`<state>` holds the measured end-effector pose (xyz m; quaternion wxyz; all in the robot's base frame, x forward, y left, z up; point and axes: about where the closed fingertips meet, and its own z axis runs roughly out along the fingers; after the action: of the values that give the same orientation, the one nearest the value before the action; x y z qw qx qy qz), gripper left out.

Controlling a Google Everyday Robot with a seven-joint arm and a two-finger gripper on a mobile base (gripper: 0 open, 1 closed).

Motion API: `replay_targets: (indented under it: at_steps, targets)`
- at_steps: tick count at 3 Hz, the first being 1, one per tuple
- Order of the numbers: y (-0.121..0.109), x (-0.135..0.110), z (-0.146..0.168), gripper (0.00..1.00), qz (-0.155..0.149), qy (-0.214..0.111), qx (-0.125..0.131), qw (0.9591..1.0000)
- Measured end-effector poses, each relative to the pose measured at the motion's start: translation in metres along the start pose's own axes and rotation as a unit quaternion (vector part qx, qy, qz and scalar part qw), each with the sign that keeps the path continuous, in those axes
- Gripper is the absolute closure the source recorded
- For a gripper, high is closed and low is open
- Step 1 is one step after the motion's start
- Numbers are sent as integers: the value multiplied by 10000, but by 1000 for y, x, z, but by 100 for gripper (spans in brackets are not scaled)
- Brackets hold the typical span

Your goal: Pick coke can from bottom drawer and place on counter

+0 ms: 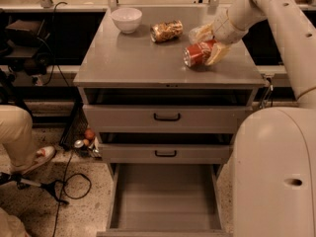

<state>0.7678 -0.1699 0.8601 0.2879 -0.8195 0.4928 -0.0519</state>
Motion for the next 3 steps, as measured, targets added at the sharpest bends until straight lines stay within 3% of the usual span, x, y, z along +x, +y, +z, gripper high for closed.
replay_targets:
  at_steps: [2,3]
  targets:
    - [1,3,-2,0,21,22,0,10000]
    - [0,22,-22,0,281,163,273,9991]
